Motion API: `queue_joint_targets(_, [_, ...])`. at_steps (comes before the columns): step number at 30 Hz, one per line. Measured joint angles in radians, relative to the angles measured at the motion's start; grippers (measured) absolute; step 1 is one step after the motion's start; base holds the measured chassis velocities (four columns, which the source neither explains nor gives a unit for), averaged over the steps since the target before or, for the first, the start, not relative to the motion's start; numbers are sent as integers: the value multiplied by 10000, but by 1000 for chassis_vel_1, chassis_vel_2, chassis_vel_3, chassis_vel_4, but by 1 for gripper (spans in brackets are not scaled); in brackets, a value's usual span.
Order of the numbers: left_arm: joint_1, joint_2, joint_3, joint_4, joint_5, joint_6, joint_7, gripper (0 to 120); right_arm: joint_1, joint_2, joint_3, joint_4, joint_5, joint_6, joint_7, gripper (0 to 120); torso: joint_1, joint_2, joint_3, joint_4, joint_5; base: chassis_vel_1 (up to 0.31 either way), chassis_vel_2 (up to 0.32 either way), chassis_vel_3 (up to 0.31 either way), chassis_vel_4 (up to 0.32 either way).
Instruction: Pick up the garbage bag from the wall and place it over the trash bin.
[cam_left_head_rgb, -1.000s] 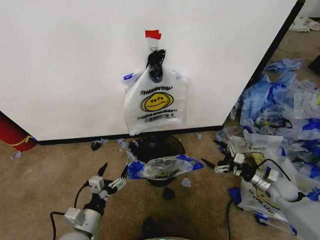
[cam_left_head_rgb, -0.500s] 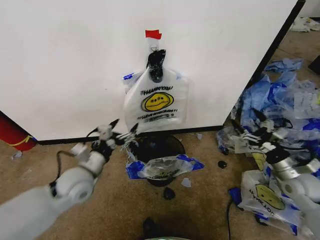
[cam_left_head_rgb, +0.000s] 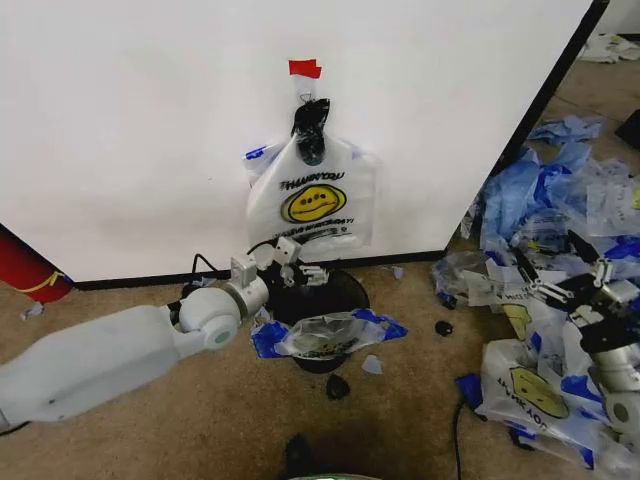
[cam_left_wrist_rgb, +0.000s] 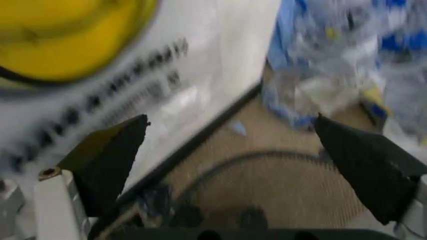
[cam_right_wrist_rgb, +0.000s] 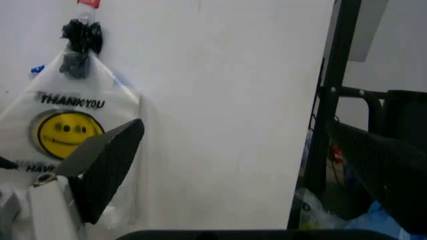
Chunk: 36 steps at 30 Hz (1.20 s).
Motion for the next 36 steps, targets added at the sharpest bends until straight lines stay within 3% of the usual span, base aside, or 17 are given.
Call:
queue_joint_targets(4, [-600,-122,515,403,313,1095,162,98,-97,69,40,-82,1,122,-157,100,0,0,0,4,5,0,0,0,0])
queue_joint_targets(14, [-1577,-380,1474,854,444,2034,129,95,-162,88,3,-303,52,341,-374,100,0,0,-1,2,2,0,0,0,0])
queue_joint_targets(24, [-2173,-672,2495,1127,437,2345,-2,59,-150,115,-212,-481,67,568,-420,100,0,0,-1,4,2,0,0,0,0])
queue_joint_targets(32, [-2463,-804,2670,1311,258,2696,267,34,-75,168,-411,-545,45,649,-400,100,-1,0,-1,3,2,0,0,0,0])
queue_joint_targets(36, [-2548,-864,2826,1484,256,2693,369,15,-65,253,-572,-593,-43,729,-358,100,0,0,-1,3,3,0,0,0,0])
